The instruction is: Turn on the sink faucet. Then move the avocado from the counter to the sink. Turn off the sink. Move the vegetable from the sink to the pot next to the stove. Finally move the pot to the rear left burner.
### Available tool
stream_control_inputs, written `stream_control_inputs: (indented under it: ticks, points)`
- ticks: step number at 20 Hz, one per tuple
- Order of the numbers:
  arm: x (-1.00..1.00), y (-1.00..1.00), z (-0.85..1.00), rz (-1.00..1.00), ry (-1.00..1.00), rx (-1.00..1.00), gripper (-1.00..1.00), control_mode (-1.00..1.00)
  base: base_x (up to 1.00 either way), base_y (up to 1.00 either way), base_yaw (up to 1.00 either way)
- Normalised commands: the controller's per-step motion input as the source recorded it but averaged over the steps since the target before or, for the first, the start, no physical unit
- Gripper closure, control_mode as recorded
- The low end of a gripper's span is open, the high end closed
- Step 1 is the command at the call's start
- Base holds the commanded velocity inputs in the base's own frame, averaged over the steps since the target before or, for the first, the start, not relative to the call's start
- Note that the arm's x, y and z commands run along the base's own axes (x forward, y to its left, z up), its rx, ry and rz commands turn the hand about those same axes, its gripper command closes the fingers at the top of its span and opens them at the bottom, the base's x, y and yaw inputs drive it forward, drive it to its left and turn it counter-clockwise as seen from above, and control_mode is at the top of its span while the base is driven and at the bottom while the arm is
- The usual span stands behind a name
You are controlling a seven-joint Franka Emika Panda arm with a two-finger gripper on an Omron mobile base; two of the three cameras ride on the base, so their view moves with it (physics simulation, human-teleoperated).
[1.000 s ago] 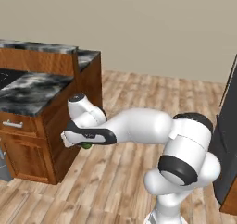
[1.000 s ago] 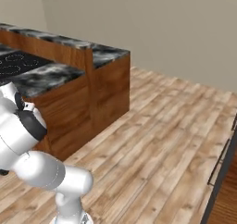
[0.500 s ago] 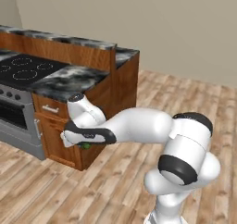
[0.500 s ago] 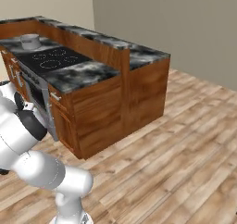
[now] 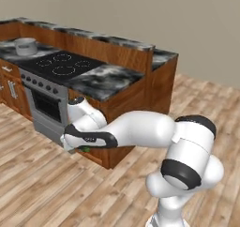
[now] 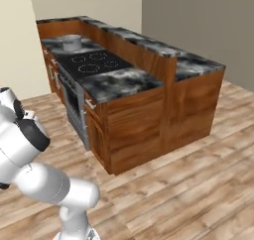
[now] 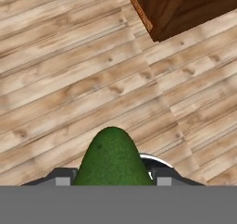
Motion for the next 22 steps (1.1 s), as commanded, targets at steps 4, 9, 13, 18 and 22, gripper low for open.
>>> stream_control_inputs:
  ticks: [4, 9, 13, 18, 22]
  points:
    - [0.00, 0.00, 0.00, 0.00, 0.00, 0.00, 1.00, 1.00, 0.66, 0.09, 0.28]
    - [0.00, 0.00, 0.00, 0.00, 0.00, 0.00, 1.00, 1.00, 0.69, 0.04, 0.25]
    - [0.00, 0.00, 0.00, 0.00, 0.00, 0.00, 1.00, 1.00, 0.71, 0.05, 0.22]
    - [0.00, 0.00, 0.00, 0.00, 0.00, 0.00, 1.00, 1.00, 0.72, 0.07, 0.19]
    - [0.00, 0.00, 0.00, 0.00, 0.00, 0.00, 1.00, 1.00, 0.73, 0.12, 0.14]
